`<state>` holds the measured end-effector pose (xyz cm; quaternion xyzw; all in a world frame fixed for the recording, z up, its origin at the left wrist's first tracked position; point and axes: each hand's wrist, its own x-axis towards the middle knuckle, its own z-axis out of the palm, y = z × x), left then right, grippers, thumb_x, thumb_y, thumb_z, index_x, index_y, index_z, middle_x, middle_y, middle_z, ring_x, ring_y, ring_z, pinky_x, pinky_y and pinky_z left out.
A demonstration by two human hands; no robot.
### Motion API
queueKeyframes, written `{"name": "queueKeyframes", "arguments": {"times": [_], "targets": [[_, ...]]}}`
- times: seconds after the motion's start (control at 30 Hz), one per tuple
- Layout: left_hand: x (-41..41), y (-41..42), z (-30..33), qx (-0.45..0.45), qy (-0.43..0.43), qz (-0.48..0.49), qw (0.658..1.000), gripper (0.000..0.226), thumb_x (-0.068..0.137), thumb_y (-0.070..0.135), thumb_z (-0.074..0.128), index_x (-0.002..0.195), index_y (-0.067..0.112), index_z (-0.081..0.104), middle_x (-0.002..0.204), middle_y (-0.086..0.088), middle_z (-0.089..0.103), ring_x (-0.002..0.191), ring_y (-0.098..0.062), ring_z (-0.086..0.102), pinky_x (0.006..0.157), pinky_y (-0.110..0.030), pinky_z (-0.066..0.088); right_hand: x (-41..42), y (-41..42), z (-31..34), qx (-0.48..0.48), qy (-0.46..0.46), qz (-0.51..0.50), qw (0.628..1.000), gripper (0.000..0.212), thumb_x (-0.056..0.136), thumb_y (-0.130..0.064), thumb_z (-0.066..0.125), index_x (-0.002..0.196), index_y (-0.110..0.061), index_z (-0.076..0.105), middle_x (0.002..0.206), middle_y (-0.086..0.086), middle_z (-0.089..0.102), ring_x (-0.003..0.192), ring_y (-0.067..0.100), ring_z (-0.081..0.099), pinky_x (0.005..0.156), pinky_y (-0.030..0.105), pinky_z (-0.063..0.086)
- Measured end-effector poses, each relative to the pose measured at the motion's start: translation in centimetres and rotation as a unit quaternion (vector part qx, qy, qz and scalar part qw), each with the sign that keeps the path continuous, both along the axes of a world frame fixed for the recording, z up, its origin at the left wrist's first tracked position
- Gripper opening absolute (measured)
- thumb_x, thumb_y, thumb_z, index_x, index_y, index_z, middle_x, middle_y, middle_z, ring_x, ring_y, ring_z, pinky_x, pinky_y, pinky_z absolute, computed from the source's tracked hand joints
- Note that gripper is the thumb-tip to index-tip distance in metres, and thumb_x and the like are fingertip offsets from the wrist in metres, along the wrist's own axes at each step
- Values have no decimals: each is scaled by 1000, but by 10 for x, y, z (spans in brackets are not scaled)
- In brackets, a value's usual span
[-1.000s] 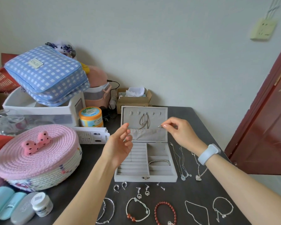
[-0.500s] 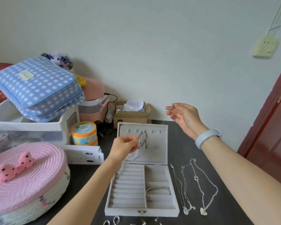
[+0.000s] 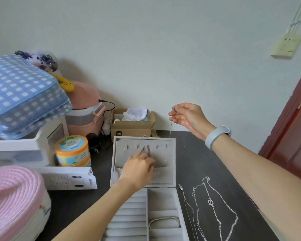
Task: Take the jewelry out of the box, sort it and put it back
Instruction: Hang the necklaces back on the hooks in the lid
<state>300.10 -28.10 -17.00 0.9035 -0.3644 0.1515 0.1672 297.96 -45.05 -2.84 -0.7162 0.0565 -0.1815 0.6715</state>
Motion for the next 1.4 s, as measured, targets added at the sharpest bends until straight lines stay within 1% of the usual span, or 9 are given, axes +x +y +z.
{"name": "queueKeyframes", "arguments": {"times": [0.13,0.23,0.37,0.57,0.73,0.97,1.1,1.27,1.4], "targets": [[-6,2,-27,49,-82,1,995,17,64,28,59,71,21,72,66,6,62,63,-18,59,50,-29,44,0,2,-3,24,-9,11,1000,13,92,-6,49,82,-4,56,78,13,61,64,21,61,58,19,53],[-11,1,-34,20,-102,3,995,16,59,27,69,73,20,71,67,5,62,64,-19,59,52,-30,45,-1,7,-7,22,-3,33,999,14,92,-6,49,80,-5,56,77,12,61,62,20,60,55,18,49],[-14,2,-35,-24,-97,14,995,29,74,26,41,73,22,70,66,7,61,64,-18,58,53,-28,43,1,15,-21,-49,55,72,995,13,92,-8,48,82,-7,57,77,10,64,63,19,61,55,18,45],[-11,1,-35,-44,-116,5,992,33,78,25,39,87,17,70,71,4,63,62,-18,60,53,-26,45,14,24,-42,-78,96,104,987,15,92,-7,48,81,-7,57,76,9,63,62,16,62,57,18,45],[-7,-11,-30,8,-159,28,987,48,81,31,35,110,7,65,85,-3,63,60,-19,60,51,-26,42,22,26,-60,-97,69,88,989,18,92,-5,47,77,-9,56,76,6,61,64,14,63,58,15,49],[-5,-13,-45,38,-177,54,982,51,83,34,35,109,3,65,83,-5,62,61,-21,57,50,-28,40,19,16,-86,-223,-5,3,975,22,88,-6,51,71,-18,57,72,2,63,74,20,65,73,27,52],[-7,-7,-50,29,-182,56,981,48,82,32,36,108,2,65,84,-6,61,65,-23,57,51,-29,41,6,12,-111,-297,-42,-51,952,13,85,-5,54,77,-12,62,75,-1,62,67,7,56,66,8,42],[-10,1,-53,6,-169,48,984,45,82,28,37,107,4,65,85,-6,62,69,-24,58,55,-32,43,-13,9,-148,-398,-88,-52,912,7,83,-1,58,84,-2,65,90,7,59,69,10,51,68,5,38],[-12,3,-53,-20,-159,30,987,35,81,21,40,97,9,69,79,-4,61,67,-25,57,63,-31,31,-22,14,-168,-439,-79,-81,891,11,82,-4,59,90,-4,67,96,9,55,83,14,49,69,22,46]]}}
